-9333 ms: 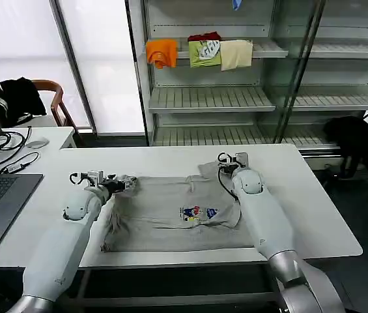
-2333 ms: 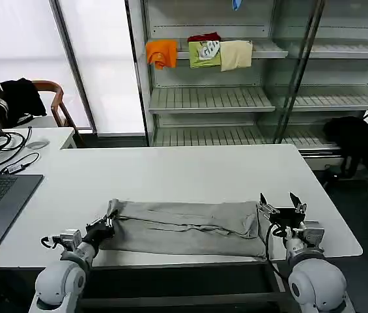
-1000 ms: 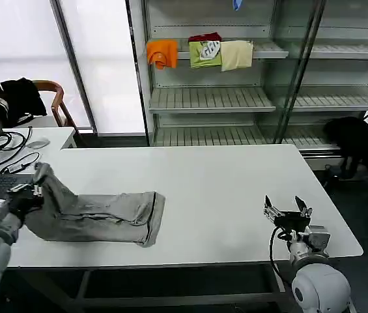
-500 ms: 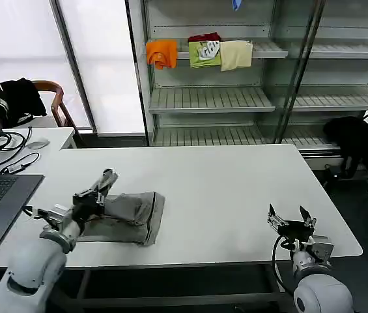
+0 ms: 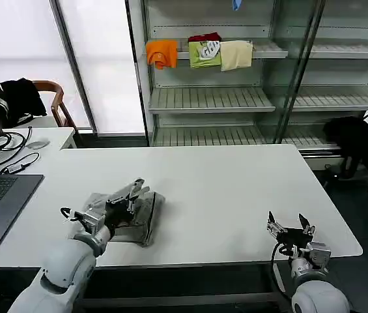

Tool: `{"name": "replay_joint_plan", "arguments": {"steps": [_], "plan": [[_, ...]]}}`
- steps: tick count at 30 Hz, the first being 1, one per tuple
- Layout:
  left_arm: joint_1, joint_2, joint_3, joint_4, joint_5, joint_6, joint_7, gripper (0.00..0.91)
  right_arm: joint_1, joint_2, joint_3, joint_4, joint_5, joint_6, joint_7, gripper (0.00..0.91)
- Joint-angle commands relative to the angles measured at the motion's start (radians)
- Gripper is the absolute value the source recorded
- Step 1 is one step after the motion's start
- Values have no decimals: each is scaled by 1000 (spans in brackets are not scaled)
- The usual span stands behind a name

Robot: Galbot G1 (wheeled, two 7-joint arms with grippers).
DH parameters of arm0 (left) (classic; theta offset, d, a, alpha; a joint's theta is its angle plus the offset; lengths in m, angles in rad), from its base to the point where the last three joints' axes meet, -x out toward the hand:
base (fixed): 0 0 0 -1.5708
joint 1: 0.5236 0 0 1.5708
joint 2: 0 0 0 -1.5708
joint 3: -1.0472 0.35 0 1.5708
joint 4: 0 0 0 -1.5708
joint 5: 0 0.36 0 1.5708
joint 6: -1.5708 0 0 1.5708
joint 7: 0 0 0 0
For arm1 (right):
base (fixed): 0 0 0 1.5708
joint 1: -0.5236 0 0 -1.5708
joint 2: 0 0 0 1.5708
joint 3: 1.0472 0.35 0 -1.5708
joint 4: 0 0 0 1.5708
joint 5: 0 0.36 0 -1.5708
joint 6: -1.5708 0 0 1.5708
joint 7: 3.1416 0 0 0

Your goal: Fold and organize the clothes.

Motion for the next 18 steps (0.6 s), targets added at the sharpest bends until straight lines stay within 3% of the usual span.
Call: {"name": "replay_joint_plan", "arguments": {"steps": [1, 11, 18], "plan": [[-17, -41, 62, 64, 19, -2, 3, 907, -3, 3, -3, -3, -2, 2, 0, 907], [1, -115, 77, 74, -129, -23, -20, 907, 11, 3, -15, -11, -6, 1, -3, 907], [-9, -187, 84, -20, -465, -22, -104, 907, 33, -9, -22, -17, -9, -4, -1, 907]]}}
